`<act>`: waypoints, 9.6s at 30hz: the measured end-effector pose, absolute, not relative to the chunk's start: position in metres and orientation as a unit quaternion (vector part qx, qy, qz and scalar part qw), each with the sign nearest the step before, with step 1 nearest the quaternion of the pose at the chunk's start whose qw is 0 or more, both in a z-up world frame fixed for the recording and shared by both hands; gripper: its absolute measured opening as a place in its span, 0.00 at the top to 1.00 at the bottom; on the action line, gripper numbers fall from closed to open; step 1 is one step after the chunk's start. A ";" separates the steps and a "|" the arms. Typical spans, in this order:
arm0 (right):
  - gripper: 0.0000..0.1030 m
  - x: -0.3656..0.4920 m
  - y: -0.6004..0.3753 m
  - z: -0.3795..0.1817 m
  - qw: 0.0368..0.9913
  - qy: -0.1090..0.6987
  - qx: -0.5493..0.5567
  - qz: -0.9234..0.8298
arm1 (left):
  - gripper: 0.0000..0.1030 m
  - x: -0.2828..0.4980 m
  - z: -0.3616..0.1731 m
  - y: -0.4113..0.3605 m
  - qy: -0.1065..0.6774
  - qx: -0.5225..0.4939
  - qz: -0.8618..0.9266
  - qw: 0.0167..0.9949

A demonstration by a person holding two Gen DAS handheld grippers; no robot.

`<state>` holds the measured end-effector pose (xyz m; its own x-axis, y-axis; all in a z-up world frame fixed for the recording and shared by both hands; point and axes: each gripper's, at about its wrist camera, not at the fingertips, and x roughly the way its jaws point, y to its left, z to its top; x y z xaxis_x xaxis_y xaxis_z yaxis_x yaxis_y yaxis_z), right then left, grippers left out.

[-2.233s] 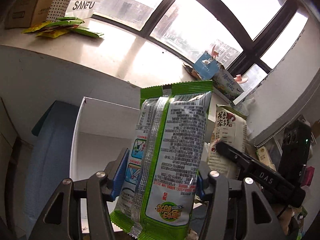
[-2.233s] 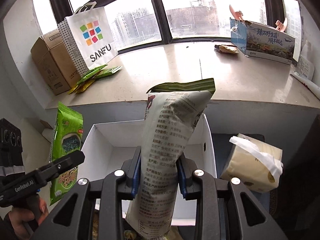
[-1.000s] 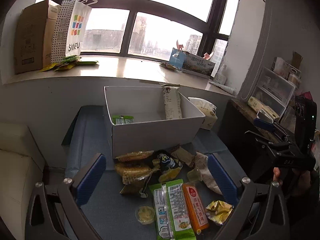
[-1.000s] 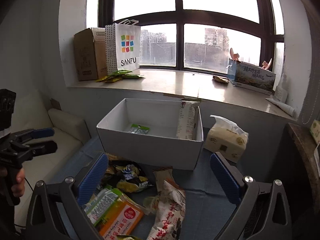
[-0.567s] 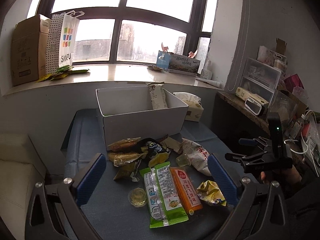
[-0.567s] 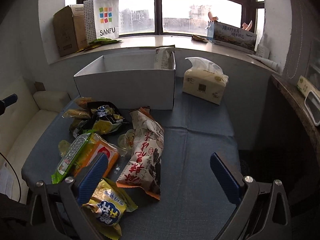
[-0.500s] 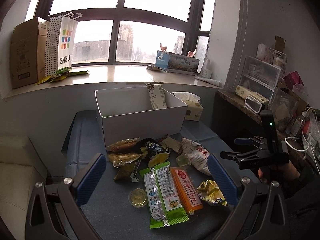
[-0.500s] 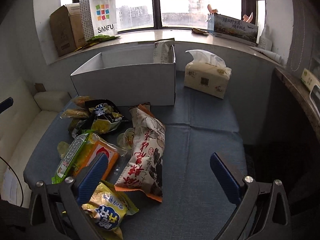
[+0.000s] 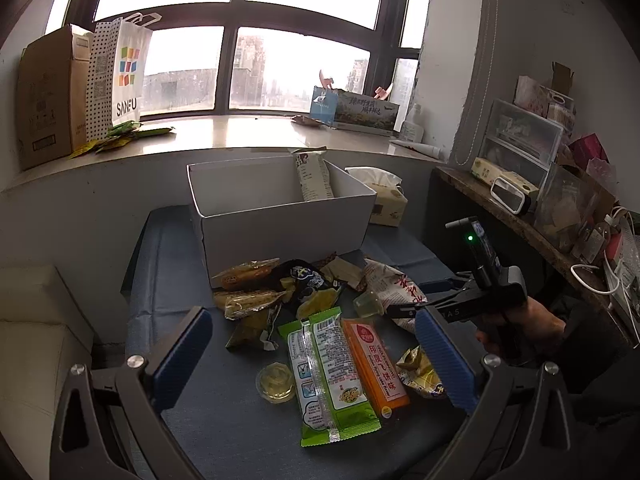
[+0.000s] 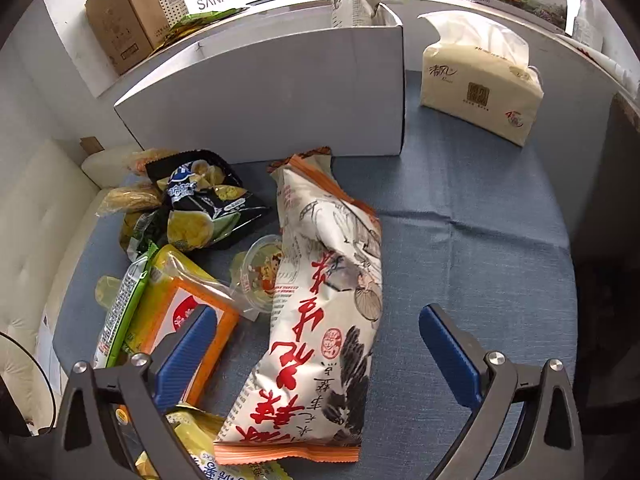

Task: Organize snacks
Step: 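Withdraw both grippers from the box back toward the snack pile, then grasp the white bag with red lettering with the right gripper while the left grasps a green pack, then carry both snacks over the white box and open both grippers, then withdraw both grippers from the box toward the remaining snacks, then grasp the yellow chip bag with the right gripper while the left grasps the orange cake pack, then carry both snacks into the white box and open both grippers, then withdraw both grippers from the box toward the remaining snacks, then grasp a clear jelly cup with the right gripper while the left grasps another jelly cup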

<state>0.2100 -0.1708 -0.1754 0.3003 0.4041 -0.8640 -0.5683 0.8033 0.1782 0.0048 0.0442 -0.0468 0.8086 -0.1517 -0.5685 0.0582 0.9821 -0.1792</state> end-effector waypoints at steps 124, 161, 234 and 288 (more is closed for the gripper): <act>0.00 0.123 -0.218 -0.074 0.847 0.358 -0.043 0.390 | 0.00 0.024 -0.052 0.070 0.312 -0.067 -0.056 0.946; 0.47 0.136 -0.221 -0.132 0.792 0.451 -0.051 0.408 | 0.00 0.059 -0.101 -0.002 0.410 -0.022 -0.138 0.901; 0.00 0.386 -0.068 -0.065 0.849 0.414 0.037 0.326 | 0.00 0.291 -0.052 0.154 0.383 -0.109 0.026 0.917; 0.00 0.203 -0.117 -0.192 0.798 0.439 -0.167 0.377 | 0.00 0.017 -0.098 0.036 0.376 -0.061 -0.093 0.920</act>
